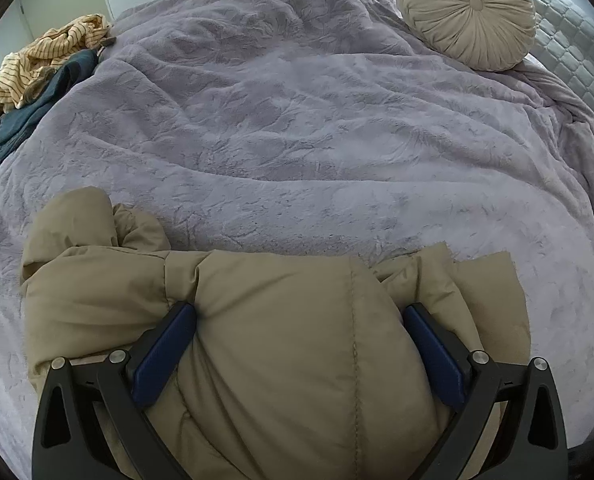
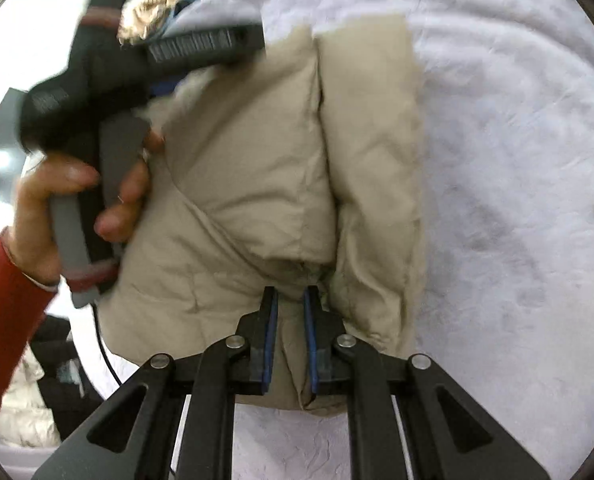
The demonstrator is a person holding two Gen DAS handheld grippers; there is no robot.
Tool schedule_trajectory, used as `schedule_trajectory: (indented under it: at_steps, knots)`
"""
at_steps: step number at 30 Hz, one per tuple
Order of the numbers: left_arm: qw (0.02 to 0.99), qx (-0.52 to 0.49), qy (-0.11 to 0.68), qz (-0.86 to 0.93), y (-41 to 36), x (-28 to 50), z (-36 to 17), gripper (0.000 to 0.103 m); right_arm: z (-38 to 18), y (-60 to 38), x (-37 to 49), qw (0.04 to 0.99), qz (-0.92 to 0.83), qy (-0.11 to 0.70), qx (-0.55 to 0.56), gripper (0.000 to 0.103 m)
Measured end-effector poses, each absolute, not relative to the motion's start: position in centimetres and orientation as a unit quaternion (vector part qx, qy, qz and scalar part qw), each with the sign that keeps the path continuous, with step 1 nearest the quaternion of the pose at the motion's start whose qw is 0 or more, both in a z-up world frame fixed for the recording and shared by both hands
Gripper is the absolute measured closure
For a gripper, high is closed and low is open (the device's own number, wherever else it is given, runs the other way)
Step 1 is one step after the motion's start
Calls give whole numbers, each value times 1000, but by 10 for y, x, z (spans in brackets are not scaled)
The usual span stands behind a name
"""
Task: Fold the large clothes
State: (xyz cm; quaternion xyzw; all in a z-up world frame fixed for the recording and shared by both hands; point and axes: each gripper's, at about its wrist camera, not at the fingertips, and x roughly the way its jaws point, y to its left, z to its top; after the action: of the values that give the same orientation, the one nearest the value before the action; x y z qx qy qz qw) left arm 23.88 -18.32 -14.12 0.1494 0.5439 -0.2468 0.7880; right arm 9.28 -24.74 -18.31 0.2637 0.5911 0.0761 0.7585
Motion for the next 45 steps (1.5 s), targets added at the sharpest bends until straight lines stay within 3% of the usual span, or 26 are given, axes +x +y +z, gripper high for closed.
schedule_trajectory:
  at_steps: [14, 24, 35, 37, 38, 39, 45]
  knots:
    - [794, 143, 543, -233, -173, 229, -113, 0, -208, -263, 89, 749, 48, 607, 263, 87]
    - [813, 29, 547, -196, -55, 163, -36, 0, -191, -261, 109, 739, 45, 619, 263, 86]
    - [815, 15, 568, -113, 23, 87, -25, 0, -154, -244, 96, 732, 35, 638, 237, 85]
    - [822, 8, 558, -109, 29, 76, -15, 0, -145, -243, 91, 732, 30, 639, 235, 68]
    - [824, 8, 556, -107, 29, 74, -12, 0, -140, -241, 89, 733, 29, 638, 234, 34]
    - [826, 11, 553, -105, 30, 71, -8, 0, -132, -239, 86, 738, 28, 633, 232, 13]
    - [846, 29, 527, -75, 37, 57, 18, 0, -85, -220, 76, 772, 25, 605, 190, 13]
